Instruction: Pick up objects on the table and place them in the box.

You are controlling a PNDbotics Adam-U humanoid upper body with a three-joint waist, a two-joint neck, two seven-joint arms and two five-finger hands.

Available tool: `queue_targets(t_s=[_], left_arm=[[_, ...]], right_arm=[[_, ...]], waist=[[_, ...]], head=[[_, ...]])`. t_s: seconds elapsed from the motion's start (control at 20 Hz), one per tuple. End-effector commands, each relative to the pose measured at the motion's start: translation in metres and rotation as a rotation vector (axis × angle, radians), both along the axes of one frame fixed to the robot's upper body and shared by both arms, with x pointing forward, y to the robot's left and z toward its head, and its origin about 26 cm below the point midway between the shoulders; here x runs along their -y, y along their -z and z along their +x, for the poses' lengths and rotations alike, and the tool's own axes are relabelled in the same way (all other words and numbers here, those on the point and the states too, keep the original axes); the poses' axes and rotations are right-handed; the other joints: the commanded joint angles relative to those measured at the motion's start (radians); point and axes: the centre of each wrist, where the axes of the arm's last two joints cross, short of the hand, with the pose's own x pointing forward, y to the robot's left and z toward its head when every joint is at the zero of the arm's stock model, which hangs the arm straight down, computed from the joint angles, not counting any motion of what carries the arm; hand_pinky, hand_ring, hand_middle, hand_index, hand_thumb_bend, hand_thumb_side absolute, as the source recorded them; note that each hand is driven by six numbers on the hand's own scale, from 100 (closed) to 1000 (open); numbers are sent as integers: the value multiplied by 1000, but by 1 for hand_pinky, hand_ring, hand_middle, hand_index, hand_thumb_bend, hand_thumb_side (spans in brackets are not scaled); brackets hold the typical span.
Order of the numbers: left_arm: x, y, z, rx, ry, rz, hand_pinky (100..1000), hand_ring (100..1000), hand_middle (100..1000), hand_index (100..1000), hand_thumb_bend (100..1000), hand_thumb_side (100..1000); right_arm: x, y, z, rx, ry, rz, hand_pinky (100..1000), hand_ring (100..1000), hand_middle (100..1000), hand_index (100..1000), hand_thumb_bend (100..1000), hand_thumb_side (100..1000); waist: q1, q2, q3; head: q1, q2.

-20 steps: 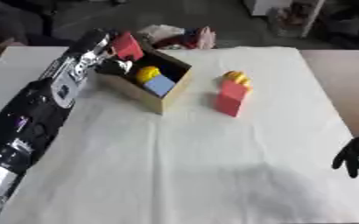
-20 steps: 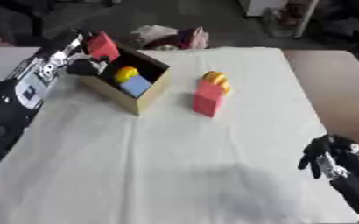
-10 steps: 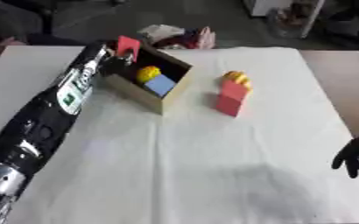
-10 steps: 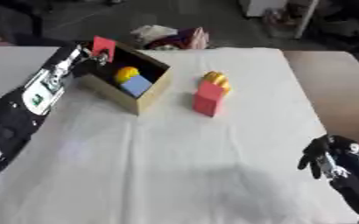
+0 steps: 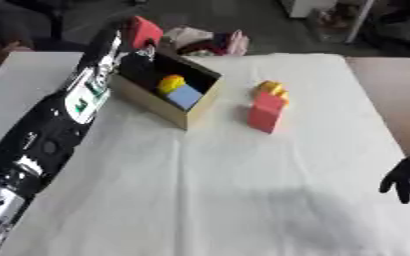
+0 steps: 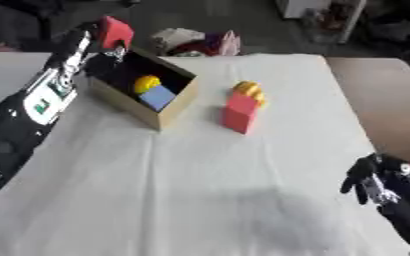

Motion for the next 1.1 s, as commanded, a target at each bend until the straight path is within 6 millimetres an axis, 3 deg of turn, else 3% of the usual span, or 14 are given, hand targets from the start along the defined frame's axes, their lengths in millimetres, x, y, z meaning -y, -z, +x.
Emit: queue_targets(t_s=[0.05,0.15,0.45,0.6,0.9,0.95,1.0,1.1], left_arm=[[-7,-18,-1,44,-9,62,873,883,885,1000,161,444],[-8,-17,-1,33,-6,85,878,895,895,1000,144,354],[-9,-21,-3,42,16,183,896,920,922,1000,281,253],[-10,-26,-5,59,30,234,899,922,923,1000,304,191],[-15,-52,-21,179,144,290,859,881,890,1000,156,100],[-17,-53,-25,199,165,299,848,869,885,1000,111,100],[-19,-52,-30,214,187,307,849,869,882,999,100,100],[-23,-45,-39,234,230,315,842,859,872,993,100,100]], right_arm=[[3,-7,2,19,-5,-10,404,226,229,500,100,472],[3,-7,2,20,-6,-12,404,225,228,500,100,473],[3,-7,2,21,-7,-13,404,225,226,499,100,472],[4,-7,2,21,-5,-15,405,226,226,499,100,474],[13,-16,4,51,22,-48,406,223,227,502,100,445],[17,-21,7,72,27,-68,406,222,227,504,100,504],[20,-28,10,97,31,-88,407,222,227,505,100,457],[25,-44,18,159,37,-132,409,221,228,508,100,465]], waist=[[2,-16,0],[2,-16,0],[2,-16,1],[3,-16,3],[15,-19,27],[18,-20,34],[21,-21,40],[26,-24,53]], head=[[-2,-14],[-3,-15],[-4,-17],[-6,-17],[-23,-12],[-28,-9],[-32,-7],[-43,-3]])
